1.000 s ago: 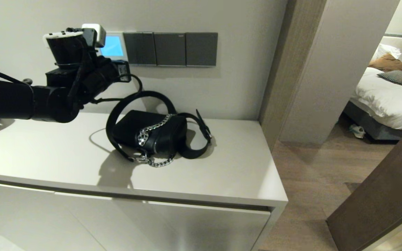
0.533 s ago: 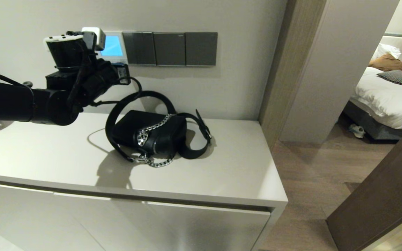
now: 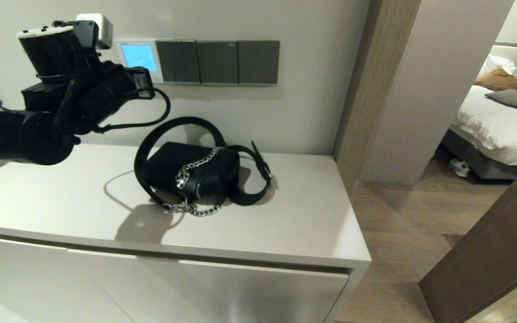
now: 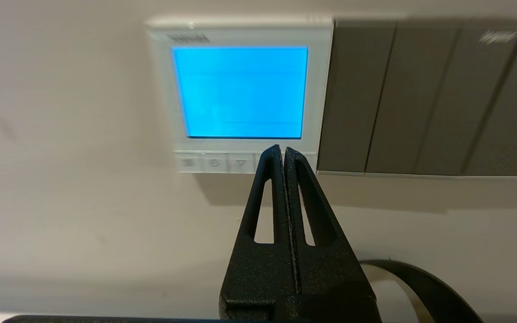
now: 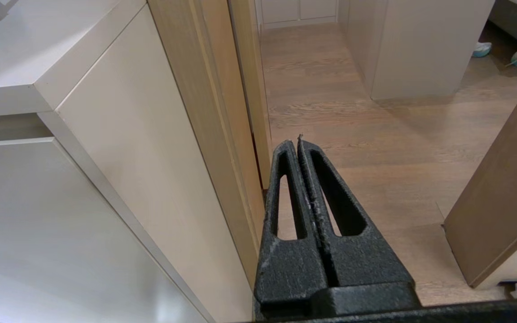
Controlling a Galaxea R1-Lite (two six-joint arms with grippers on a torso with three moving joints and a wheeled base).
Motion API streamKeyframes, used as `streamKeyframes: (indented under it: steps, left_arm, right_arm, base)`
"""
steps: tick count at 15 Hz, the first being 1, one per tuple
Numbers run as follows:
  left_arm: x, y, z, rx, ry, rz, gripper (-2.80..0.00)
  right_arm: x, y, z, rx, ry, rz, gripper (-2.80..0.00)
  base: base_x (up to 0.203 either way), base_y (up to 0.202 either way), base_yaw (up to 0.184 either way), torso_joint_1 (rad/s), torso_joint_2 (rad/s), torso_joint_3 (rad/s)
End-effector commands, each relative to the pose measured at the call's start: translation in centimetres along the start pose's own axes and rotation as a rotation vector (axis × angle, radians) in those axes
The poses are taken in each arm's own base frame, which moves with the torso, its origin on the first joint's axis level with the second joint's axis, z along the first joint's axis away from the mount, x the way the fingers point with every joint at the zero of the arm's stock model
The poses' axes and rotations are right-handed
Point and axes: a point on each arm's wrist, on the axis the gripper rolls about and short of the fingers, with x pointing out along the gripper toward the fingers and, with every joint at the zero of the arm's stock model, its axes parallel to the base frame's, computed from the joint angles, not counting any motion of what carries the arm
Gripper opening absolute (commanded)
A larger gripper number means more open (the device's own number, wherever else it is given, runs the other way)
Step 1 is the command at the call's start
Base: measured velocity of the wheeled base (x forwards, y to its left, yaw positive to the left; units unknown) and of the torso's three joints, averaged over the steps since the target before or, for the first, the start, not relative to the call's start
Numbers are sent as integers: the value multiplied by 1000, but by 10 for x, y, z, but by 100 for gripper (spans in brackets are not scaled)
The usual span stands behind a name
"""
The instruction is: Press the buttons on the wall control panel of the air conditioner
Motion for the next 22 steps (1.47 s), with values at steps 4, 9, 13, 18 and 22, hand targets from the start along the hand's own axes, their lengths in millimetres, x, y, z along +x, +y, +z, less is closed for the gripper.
streamKeyframes:
  steps: [4,9,13,18,22]
  left_arm:
    - [-76,12,50,-11,-100,9,-280]
    - [-163,27,64,31,-135,32,-280]
    - [-234,39,61,68,-152,95,-280]
    - [-316,46,26,84,-97,140,-280]
    - [-359,49,-6,91,-16,189,-280]
  right_arm:
    - [0,0,-1,0,4,0,-280]
    - [0,0,0,0,3,0,-280]
    - [0,0,0,0,3,0,-280]
    - [0,0,0,0,3,0,-280]
    - [0,0,-1,0,5,0,-280]
  base:
    - [0,0,0,0,0,0]
    - [0,0,0,0,0,0]
    - [0,0,0,0,0,0]
    - [0,0,0,0,0,0]
    - [0,0,0,0,0,0]
